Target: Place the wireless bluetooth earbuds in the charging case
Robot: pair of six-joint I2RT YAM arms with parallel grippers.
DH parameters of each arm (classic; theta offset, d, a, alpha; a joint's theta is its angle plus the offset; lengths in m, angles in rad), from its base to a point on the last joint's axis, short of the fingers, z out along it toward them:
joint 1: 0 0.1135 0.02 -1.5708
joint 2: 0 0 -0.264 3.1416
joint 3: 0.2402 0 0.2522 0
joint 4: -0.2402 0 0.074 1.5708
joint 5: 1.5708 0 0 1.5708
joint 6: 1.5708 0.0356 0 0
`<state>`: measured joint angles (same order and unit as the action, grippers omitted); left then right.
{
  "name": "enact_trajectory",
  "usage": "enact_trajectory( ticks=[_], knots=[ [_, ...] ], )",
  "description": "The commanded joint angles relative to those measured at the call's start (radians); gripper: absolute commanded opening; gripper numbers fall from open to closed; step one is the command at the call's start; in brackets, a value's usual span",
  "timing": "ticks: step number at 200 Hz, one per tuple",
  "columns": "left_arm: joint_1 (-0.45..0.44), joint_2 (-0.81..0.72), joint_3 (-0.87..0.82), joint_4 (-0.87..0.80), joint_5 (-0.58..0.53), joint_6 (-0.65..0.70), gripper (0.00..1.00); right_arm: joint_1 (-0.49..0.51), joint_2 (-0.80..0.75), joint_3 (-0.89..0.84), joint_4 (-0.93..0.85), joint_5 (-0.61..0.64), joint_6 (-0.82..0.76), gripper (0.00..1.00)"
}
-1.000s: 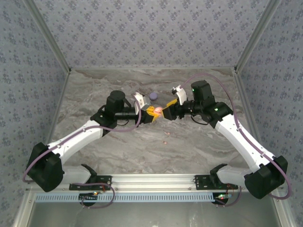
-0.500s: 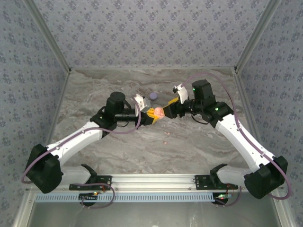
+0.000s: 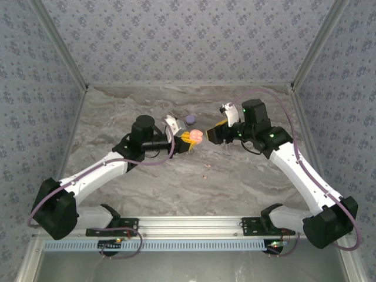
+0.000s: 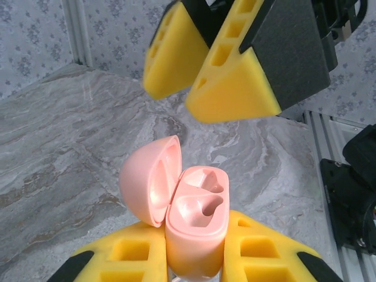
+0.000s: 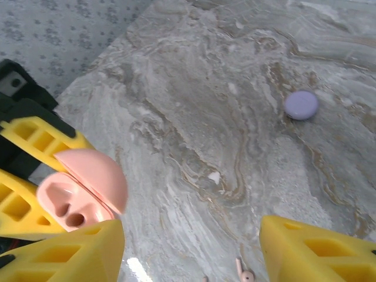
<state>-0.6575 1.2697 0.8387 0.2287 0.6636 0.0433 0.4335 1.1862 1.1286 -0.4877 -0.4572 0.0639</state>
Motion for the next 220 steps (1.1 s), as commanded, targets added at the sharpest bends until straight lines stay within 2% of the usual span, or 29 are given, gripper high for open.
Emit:
enact_trajectory(
  ticks=[1, 39, 114, 134, 183, 220],
  knots=[
    [0.009, 0.003, -0.016, 0.056, -0.025, -0.043, 0.14, -0.015, -0.001, -0.025, -0.055, 0.051, 0.019, 0.65],
    [0.012, -0.023, -0.064, 0.07, -0.052, -0.069, 0.15, -0.016, 0.058, -0.074, -0.101, 0.072, 0.022, 0.64],
    [0.012, -0.139, -0.165, 0.027, -0.085, -0.095, 0.15, 0.02, 0.18, -0.197, -0.063, 0.065, 0.071, 0.6],
    [0.011, -0.163, -0.18, 0.011, -0.095, -0.096, 0.15, 0.036, 0.213, -0.222, -0.041, 0.044, 0.084, 0.56],
    [0.009, -0.18, -0.191, -0.004, -0.113, -0.103, 0.15, 0.089, 0.333, -0.23, -0.011, 0.014, 0.117, 0.34],
    [0.007, -0.173, -0.19, 0.002, -0.114, -0.106, 0.15, 0.118, 0.398, -0.225, 0.018, 0.032, 0.144, 0.27]
  ],
)
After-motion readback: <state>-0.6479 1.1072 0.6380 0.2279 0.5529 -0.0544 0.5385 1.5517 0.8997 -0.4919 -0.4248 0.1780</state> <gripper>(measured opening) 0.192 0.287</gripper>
